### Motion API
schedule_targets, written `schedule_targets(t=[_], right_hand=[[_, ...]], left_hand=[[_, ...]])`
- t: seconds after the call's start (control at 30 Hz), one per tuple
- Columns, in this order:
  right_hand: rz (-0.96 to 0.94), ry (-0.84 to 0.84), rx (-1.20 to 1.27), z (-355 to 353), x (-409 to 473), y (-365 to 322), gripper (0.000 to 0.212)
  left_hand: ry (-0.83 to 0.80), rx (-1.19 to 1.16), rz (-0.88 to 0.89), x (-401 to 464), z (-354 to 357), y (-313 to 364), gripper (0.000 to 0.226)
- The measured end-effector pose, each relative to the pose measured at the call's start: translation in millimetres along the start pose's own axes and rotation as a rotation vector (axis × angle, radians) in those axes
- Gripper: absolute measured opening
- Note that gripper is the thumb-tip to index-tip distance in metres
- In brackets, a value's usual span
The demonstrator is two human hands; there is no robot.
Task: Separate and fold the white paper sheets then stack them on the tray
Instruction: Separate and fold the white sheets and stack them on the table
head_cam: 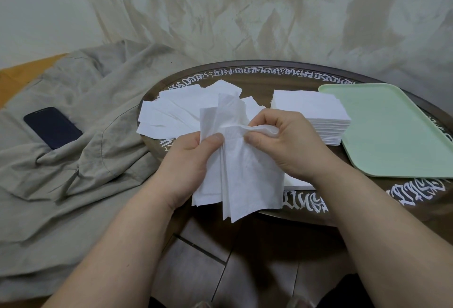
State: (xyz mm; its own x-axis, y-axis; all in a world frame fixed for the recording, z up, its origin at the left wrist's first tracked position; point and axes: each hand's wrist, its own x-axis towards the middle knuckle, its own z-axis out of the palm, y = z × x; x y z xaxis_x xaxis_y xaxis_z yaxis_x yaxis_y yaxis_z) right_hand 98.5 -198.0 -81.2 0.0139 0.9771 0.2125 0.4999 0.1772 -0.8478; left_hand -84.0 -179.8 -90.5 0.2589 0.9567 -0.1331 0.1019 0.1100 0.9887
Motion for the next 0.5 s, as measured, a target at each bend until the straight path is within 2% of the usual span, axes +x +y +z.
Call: schedule_targets(t=[0.37, 0.5], right_hand=[[0.113, 0.081, 0.033, 5.2, 0.4, -6.1, 0.013], [0.114, 0.098, -0.015, 8.6, 1.3, -3.0, 0.009]], left_hand=[[-0.058, 0.043, 0.077, -2.9, 5.7, 0.3, 0.026], [0.04, 0.087, 0.109, -2.4, 10.3, -0.7, 0.023]])
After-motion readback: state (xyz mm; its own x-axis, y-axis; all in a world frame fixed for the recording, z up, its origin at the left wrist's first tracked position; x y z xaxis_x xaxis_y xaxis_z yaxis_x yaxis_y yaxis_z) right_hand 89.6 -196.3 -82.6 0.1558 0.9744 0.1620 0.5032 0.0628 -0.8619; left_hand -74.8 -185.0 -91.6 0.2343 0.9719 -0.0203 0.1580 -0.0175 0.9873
